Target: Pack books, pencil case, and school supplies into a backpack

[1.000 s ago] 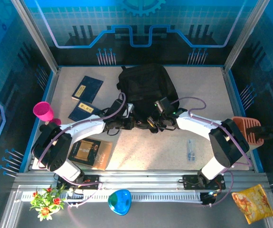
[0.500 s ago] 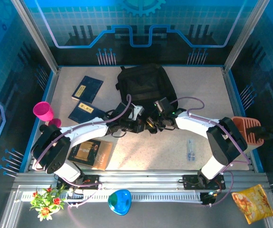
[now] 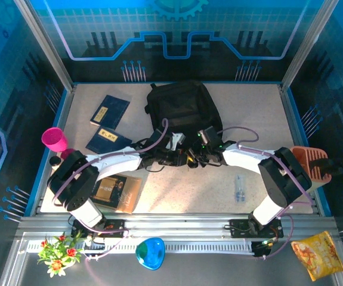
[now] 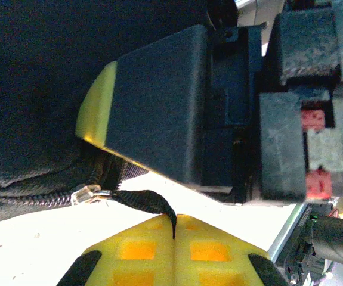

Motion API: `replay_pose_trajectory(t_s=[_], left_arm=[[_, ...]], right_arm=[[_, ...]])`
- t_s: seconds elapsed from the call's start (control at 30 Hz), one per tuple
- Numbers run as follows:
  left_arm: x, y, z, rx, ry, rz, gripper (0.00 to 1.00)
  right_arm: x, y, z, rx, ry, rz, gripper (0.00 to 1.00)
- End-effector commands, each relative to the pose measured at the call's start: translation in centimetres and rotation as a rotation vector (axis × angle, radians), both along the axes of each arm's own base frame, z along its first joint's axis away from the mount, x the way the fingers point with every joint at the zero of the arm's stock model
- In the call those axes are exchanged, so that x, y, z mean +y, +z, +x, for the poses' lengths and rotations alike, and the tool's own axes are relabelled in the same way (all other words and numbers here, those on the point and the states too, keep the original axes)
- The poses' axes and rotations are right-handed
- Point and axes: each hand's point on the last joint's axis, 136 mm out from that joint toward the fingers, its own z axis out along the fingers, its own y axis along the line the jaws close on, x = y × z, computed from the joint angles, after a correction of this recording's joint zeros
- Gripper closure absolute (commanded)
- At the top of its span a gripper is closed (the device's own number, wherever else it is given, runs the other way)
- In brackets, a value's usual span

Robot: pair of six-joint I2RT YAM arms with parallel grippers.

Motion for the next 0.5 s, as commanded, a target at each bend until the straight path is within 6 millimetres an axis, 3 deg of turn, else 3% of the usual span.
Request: replay_pose_trajectory(t_s=[0.0,0.27,0.47], left_arm=[[0.5,2.2,0.0,-0.033,-0.006,-0.055,1.0],[6.8,-1.5,1.6,-0.007,0.124,0.145,1.0],[8.5,-3.1,2.7,0.016,0.157,0.229,1.0]], right_arm=[[-1.6,0.2,0.1,-0.002,-0.042,-0.022,0.92],[-3.3,-0.2,-0.5,0.026,-0.056,-0.09,0.93],[-3.9,0.0,-0.7,0.028,-0.06,-0.123,0.93]])
